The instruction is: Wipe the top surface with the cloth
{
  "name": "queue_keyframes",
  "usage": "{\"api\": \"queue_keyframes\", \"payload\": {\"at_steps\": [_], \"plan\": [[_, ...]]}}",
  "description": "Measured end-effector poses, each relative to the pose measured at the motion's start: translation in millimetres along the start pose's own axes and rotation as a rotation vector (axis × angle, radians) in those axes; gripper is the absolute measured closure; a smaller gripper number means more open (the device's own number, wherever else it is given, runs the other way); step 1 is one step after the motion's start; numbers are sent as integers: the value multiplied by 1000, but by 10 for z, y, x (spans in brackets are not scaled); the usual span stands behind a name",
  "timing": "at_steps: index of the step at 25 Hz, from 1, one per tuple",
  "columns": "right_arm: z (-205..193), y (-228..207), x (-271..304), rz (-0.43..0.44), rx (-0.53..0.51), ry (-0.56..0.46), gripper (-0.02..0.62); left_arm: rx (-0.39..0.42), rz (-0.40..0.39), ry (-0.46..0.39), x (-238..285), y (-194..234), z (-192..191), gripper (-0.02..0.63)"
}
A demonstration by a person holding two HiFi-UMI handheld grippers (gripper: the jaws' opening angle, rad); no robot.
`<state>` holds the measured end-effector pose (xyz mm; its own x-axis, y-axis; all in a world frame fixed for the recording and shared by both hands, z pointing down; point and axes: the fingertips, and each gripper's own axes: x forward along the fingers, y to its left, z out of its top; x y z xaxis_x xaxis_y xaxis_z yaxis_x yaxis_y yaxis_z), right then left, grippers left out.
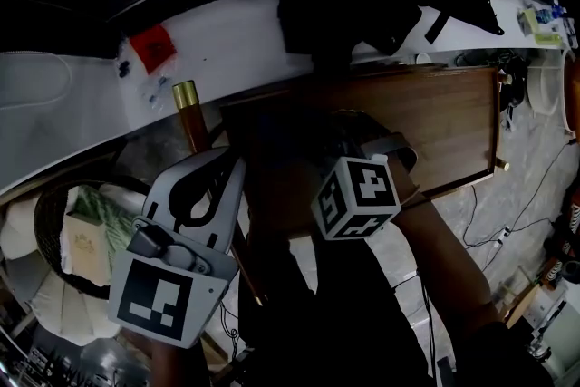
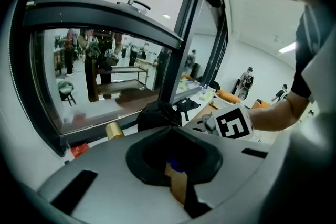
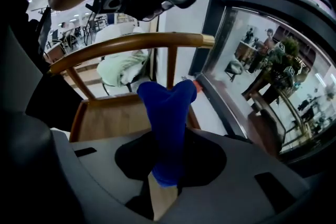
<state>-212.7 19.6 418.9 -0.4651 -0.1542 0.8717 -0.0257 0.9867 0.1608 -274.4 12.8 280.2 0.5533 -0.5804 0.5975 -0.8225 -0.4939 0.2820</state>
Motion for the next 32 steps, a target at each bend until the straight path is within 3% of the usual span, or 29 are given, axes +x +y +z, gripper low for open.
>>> {"api": "queue_keyframes", "payload": {"at_steps": [6,19,27,32], "plan": [[-6,-315,176,-34,-41,31,495,12,-3,-3,43,18,61,595],[-102,-193,360,1,-25,44,495,15,-25,7,97,-12,35,595],[-184,101,305,54,-29,45,495,16,-38,13,97,-96,13,595],[-262,454,239,102,24,28,495,26,-49,18,110,-168,-18,595]]}}
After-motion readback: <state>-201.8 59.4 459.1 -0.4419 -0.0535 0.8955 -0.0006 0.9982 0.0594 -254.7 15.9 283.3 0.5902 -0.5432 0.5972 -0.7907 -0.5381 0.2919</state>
